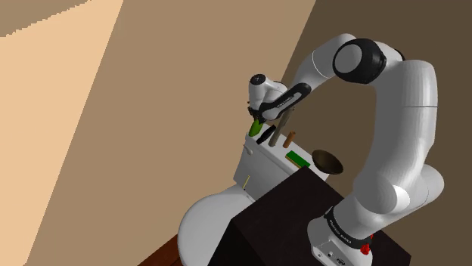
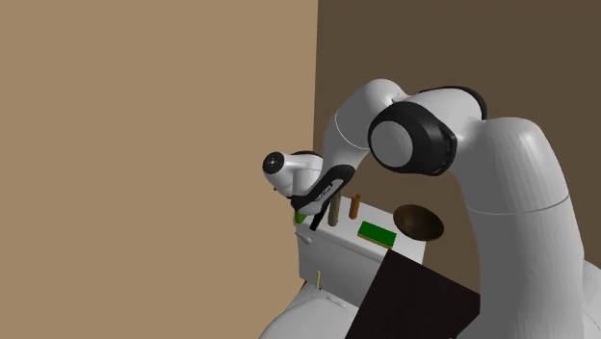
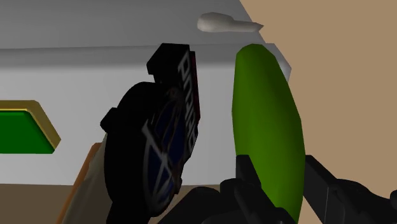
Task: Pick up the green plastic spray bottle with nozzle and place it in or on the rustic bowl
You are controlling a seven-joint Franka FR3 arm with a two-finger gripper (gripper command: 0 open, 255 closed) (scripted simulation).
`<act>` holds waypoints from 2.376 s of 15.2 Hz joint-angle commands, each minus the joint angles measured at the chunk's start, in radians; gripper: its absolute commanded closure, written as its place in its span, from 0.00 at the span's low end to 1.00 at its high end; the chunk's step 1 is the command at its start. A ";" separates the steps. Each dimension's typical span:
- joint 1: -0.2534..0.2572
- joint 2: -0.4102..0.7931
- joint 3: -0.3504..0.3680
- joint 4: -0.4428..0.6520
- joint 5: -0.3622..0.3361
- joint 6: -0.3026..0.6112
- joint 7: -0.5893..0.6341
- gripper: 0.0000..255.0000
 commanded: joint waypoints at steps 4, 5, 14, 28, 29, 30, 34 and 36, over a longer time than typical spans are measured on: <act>-0.012 -0.057 0.018 -0.022 0.033 -0.027 -0.041 1.00; -0.015 -0.068 0.022 -0.026 0.040 -0.033 -0.050 1.00; -0.036 -0.162 0.055 -0.049 0.105 -0.087 -0.128 1.00; -0.083 -0.324 0.080 -0.137 0.178 -0.123 -0.232 1.00; -0.095 -0.350 0.073 -0.176 0.172 -0.102 -0.235 1.00; -0.108 -0.375 0.066 -0.214 0.164 -0.081 -0.238 1.00; -0.158 -0.470 0.033 -0.355 0.132 -0.002 -0.256 1.00; -0.183 -0.515 0.013 -0.419 0.114 0.037 -0.269 1.00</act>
